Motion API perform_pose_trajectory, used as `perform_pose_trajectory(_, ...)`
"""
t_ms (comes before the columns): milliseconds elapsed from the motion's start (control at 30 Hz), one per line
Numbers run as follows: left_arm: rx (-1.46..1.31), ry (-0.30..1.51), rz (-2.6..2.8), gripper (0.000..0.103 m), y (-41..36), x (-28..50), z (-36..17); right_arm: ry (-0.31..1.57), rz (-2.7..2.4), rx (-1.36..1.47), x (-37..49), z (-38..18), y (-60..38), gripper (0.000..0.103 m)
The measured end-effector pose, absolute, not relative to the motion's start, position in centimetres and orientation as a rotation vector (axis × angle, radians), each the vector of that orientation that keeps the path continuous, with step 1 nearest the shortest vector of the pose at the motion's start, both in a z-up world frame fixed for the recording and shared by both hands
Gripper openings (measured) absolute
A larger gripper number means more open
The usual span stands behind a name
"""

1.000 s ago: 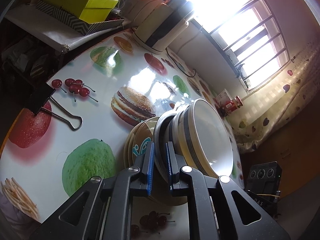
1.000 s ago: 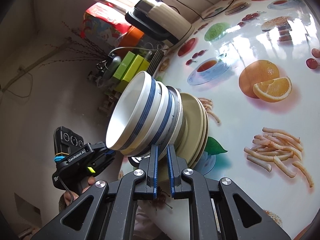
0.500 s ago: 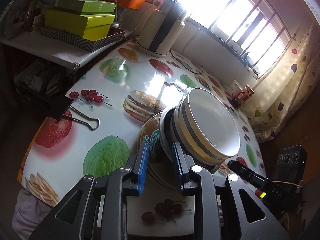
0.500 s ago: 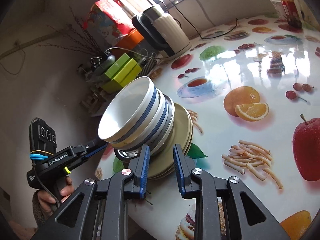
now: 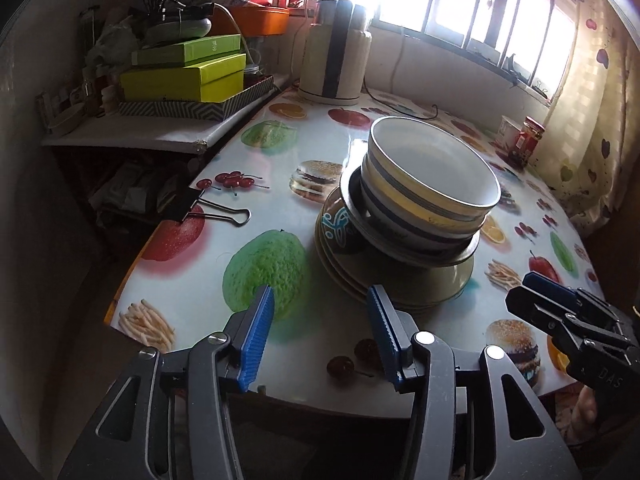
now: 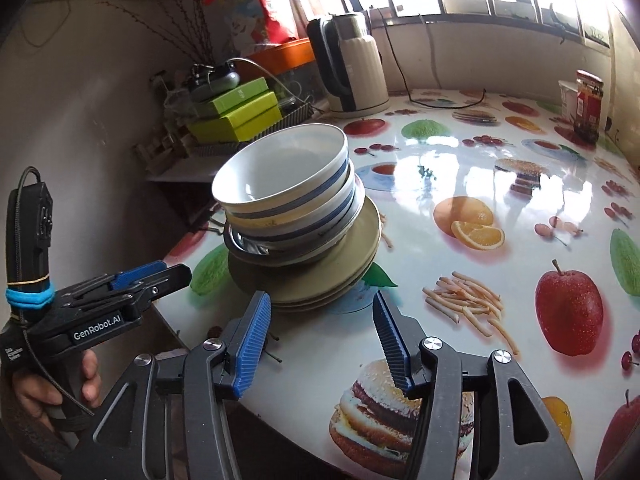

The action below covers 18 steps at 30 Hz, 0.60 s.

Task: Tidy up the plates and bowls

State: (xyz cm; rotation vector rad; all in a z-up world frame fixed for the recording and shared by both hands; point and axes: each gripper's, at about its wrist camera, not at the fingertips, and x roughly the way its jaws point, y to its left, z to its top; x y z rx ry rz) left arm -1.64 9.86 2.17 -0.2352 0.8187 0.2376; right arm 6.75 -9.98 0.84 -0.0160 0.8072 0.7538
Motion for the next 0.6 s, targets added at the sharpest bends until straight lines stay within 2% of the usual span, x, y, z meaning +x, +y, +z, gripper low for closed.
perform_pose_trajectory(167,-0.186,0.820,0.278,0.051,9.0,-2.5,2.0,0.826,0.696,-0.039,5.8,0.4,-9.6,0.070)
perform_pose_trajectory(400,-0.159,0.817,0.314,0.051,8.7,-3.2,1.8,0.823,0.629,-0.078,4.9,0.0,-9.2,0.077)
perform_pose_trajectory(600,-0.169,0.834,0.291,0.051,8.0,-3.1,1.4,0.836,0.585,-0.092,4.6,-0.5,-9.1,0.078)
